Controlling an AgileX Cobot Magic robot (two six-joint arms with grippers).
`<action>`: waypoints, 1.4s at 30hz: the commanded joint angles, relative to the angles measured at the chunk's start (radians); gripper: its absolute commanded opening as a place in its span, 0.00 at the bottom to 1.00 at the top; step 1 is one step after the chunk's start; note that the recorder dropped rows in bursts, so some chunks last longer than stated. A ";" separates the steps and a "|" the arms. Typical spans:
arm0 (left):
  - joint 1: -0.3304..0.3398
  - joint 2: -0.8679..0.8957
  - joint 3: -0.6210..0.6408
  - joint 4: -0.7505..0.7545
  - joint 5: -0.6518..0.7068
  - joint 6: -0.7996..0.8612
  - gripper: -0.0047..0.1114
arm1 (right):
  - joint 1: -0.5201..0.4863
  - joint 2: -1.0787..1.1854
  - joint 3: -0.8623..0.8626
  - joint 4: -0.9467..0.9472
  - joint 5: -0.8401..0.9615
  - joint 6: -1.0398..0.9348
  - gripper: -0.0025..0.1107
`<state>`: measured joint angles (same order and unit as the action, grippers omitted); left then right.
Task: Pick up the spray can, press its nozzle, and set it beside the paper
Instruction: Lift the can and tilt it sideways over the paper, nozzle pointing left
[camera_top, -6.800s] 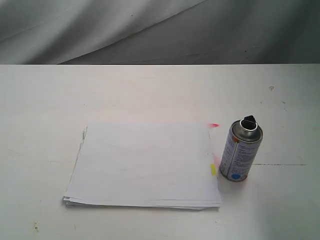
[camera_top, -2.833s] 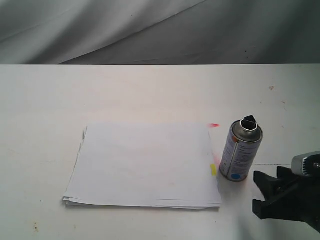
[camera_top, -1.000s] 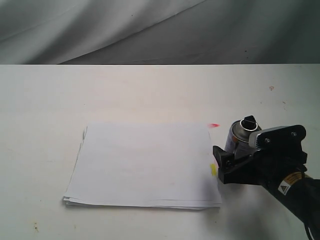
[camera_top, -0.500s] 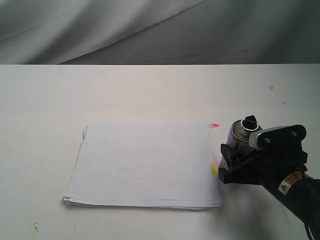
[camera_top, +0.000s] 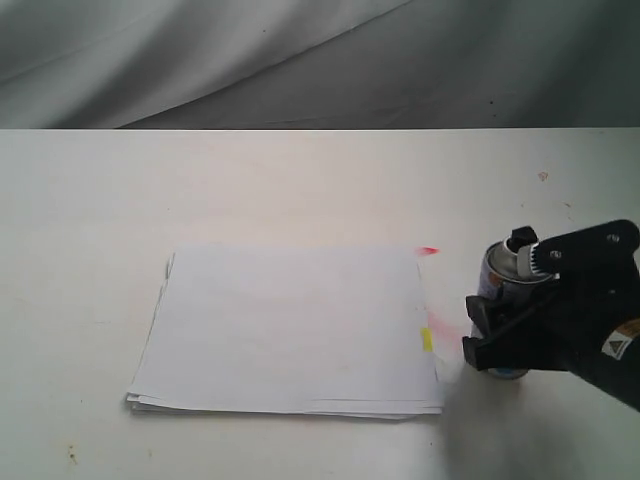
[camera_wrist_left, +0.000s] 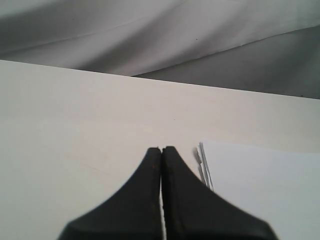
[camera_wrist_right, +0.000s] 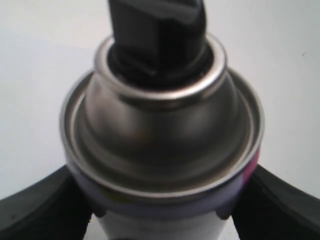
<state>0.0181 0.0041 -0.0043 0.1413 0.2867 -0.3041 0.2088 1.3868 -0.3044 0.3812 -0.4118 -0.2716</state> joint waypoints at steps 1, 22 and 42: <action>-0.005 -0.004 0.004 -0.001 -0.006 -0.003 0.04 | -0.003 -0.140 -0.150 0.033 0.224 -0.150 0.02; -0.005 -0.004 0.004 -0.001 -0.006 -0.003 0.04 | 0.181 0.007 -0.739 -1.275 1.028 0.533 0.02; -0.005 -0.004 0.004 -0.001 -0.006 -0.002 0.04 | 0.471 0.413 -0.746 -1.719 1.183 0.882 0.02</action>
<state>0.0181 0.0041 -0.0043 0.1413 0.2867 -0.3041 0.6757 1.7871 -1.0385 -1.2914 0.7310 0.5953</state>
